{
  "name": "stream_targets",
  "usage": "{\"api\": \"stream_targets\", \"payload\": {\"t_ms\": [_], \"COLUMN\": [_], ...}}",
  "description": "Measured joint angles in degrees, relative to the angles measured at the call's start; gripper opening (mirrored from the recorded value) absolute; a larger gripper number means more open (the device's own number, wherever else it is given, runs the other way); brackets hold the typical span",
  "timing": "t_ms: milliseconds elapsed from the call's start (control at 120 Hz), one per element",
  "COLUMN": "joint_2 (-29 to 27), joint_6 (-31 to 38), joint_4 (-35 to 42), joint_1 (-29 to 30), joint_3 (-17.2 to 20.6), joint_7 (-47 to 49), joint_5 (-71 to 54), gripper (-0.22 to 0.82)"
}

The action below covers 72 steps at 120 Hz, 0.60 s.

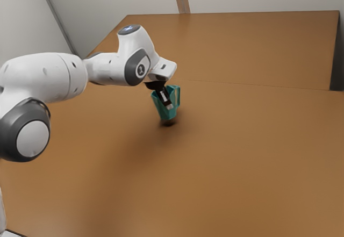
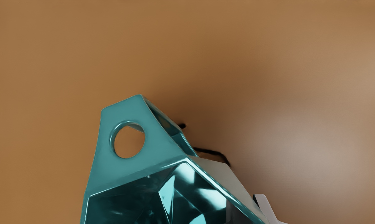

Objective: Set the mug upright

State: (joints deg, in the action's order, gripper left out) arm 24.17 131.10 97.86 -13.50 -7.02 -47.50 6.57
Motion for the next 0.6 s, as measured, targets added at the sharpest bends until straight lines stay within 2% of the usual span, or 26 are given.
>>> {"api": "stream_targets", "payload": {"t_ms": [200,258,600], "joint_2": [0.7,1.0,4.4], "joint_6": [5.9,7.0,9.7], "joint_4": [-0.4,-0.5,-0.4], "joint_1": [0.4,2.5,5.7], "joint_3": [0.4,2.2,5.0], "joint_7": [2.2,2.7,4.9], "joint_5": [-4.5,-4.9,-3.2], "gripper": [-0.18,-0.18,-0.18]}}
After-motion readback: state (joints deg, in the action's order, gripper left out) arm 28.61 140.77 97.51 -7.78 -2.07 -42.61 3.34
